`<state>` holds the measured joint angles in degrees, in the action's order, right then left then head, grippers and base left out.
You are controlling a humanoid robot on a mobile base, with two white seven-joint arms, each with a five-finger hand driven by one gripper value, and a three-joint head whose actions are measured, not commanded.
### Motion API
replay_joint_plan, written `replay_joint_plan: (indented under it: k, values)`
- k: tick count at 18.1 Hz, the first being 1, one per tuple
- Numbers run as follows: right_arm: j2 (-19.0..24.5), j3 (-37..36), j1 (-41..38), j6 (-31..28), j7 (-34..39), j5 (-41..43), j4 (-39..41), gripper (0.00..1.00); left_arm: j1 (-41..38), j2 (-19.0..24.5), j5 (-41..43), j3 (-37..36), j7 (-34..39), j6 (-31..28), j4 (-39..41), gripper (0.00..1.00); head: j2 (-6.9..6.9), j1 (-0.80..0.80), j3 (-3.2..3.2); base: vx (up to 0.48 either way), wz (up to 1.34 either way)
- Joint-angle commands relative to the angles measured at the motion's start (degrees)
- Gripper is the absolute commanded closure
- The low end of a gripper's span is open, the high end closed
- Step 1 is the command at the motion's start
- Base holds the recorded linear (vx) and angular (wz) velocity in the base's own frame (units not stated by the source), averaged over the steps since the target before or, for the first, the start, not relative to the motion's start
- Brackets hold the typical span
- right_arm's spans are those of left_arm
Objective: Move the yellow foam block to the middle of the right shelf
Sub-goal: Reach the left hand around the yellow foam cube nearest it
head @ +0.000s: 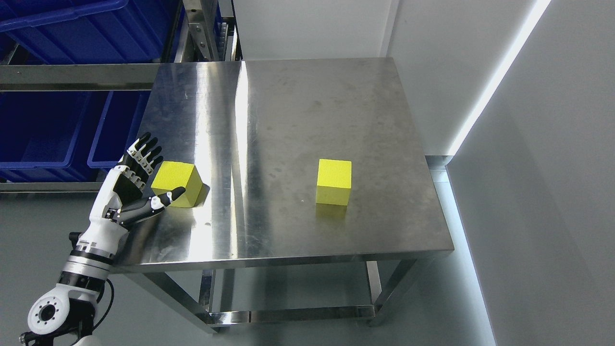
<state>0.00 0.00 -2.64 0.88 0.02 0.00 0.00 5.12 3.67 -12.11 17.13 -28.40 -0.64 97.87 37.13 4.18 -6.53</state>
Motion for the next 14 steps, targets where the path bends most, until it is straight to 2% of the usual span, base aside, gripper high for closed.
replay_joint_plan:
  k: [1,8,14]
  values:
    - [-1.0,-0.35,0.0,0.0,-0.02,-0.18,1.0,0.0,2.43,0.46,0.24,-0.78,-0.16,-1.12,-0.84,0.0,0.0,0.0,0.0,0.0,0.0]
    - [-1.0,-0.35,0.0,0.0,-0.02,-0.18,1.0,0.0,4.63,0.28,4.99,-1.22,-0.25,-3.93,-4.44,0.0,0.0,0.0,0.0,0.0,0.0]
    - [-1.0,-0.44,0.0,0.0,-0.02,-0.18,1.0,0.0,5.69,0.46,5.08,-4.64,-0.25,-6.31,-7.34,0.0,0.0,0.0,0.0,0.0,0.0]
